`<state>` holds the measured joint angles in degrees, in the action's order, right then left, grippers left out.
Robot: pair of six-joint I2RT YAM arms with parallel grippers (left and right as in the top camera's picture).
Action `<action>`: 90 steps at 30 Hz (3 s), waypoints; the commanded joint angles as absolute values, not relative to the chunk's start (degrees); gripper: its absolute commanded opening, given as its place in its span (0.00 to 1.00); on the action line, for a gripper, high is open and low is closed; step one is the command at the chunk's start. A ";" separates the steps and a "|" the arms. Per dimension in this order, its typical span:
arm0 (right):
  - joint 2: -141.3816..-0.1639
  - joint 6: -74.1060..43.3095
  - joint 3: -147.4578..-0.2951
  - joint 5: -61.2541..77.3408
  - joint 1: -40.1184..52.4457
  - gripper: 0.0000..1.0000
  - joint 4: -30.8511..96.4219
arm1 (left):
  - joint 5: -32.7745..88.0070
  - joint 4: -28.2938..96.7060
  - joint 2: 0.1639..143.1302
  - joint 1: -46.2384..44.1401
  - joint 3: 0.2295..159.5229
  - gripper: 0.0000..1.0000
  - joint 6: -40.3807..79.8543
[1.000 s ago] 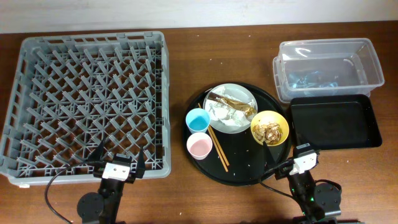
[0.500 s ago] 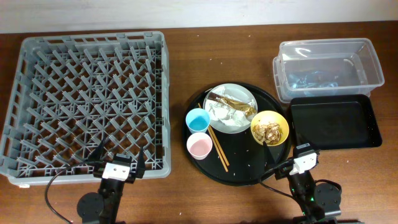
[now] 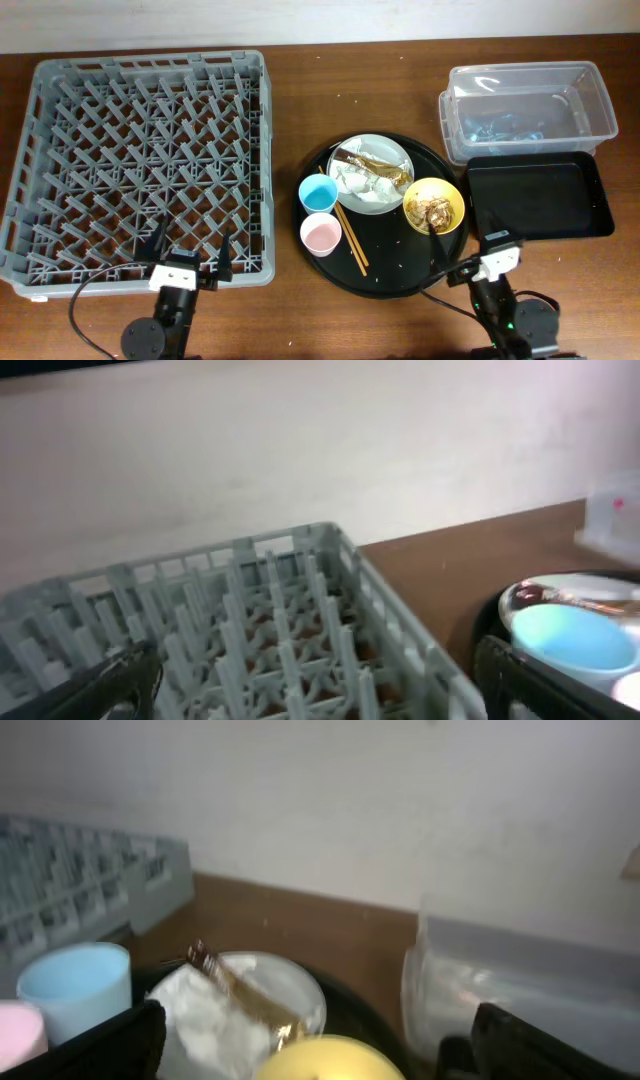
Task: Sort waste into correct bins and load items into the dishwasher rack
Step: 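Grasp the white tissue from the plate with right gripper, drop into clear bin, then grasp the gold wrapper with right gripper and drop it into clear bin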
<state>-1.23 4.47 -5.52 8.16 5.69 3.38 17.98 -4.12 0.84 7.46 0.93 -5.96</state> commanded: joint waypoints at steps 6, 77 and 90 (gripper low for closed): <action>-21.78 4.36 -30.46 7.38 5.98 0.98 4.14 | 21.26 -2.46 7.60 7.29 20.14 0.99 -2.15; -123.98 -14.81 -131.44 6.00 5.65 0.87 65.67 | 17.61 51.96 82.08 7.29 77.73 0.99 -10.81; -140.00 -29.45 -127.55 -11.20 17.19 0.40 77.58 | 17.58 52.80 82.08 7.29 77.73 0.99 -10.81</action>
<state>-139.15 -28.60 -129.86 -9.06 17.34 79.00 17.56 52.73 81.97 7.29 76.73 -10.07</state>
